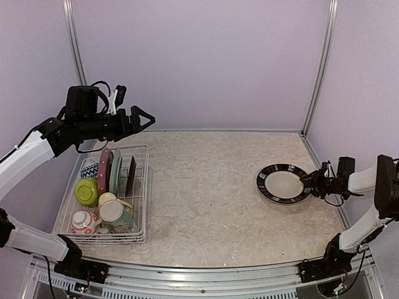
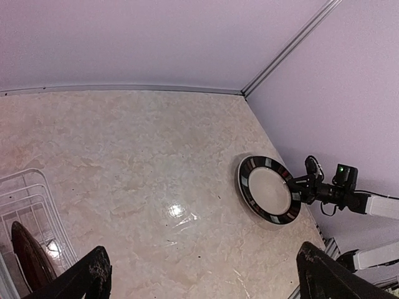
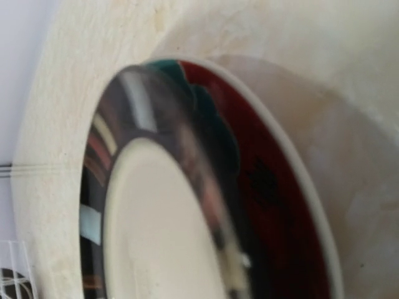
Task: Unload the mixed dishes from the dish rack
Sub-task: Place the plate with another plate, then grab the plate from the dish rack.
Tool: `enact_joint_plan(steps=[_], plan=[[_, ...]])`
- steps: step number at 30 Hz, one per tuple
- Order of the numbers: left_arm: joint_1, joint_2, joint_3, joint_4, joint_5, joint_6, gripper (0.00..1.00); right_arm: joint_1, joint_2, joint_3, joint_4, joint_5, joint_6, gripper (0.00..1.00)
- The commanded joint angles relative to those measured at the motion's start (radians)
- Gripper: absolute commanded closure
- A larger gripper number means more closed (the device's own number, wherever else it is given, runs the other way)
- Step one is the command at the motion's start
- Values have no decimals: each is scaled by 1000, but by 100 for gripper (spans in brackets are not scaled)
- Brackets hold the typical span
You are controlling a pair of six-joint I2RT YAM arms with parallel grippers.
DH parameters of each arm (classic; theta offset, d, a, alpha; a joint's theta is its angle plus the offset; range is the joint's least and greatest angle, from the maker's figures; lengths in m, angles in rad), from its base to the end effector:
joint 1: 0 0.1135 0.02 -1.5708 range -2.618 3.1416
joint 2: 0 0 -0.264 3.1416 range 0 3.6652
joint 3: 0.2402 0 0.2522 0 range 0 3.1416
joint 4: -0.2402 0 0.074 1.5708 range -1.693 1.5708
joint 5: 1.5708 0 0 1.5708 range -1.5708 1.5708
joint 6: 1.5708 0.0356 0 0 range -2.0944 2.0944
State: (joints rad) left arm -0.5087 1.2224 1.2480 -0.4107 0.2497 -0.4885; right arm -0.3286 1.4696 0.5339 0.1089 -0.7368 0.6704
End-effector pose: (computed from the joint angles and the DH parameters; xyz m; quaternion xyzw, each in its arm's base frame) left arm 0.2348 -0.1410 0.3871 0.0779 0.8222 -0.3558 0.4375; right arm 0.2490 -0.0596 0.1407 0.3014 0.8256 0.3883 0.2771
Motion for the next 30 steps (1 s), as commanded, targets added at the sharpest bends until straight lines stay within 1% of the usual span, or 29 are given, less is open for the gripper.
enact_joint_plan(steps=[1, 6, 9, 12, 14, 18, 22, 24, 27, 30], plan=[[11, -21, 51, -104, -64, 55, 1, -6, -23, 2, -19, 3, -52, 54], [49, -91, 47, -204, -135, 81, 1, -6, -58, 15, -101, 62, -109, 37], [99, -129, 42, -267, -147, 75, 1, -7, -86, 31, -177, 116, -144, 29], [157, -148, 46, -346, -169, 56, 1, -6, -122, 50, -251, 168, -182, 23], [198, -150, 48, -404, -190, 31, 1, -6, -144, 62, -288, 191, -200, 21], [287, -129, 42, -519, -176, -31, 1, -7, -185, 84, -344, 226, -230, 19], [358, -77, 17, -561, -142, -55, 2, -6, -207, 110, -393, 259, -261, 17], [392, -56, 1, -549, -117, -56, 6, -5, -218, 124, -421, 276, -278, 17], [432, -30, -23, -522, -81, -49, 18, -3, -244, 136, -450, 292, -295, 16], [448, -4, -34, -496, -73, -36, 29, 4, -279, 137, -472, 305, -298, 16]])
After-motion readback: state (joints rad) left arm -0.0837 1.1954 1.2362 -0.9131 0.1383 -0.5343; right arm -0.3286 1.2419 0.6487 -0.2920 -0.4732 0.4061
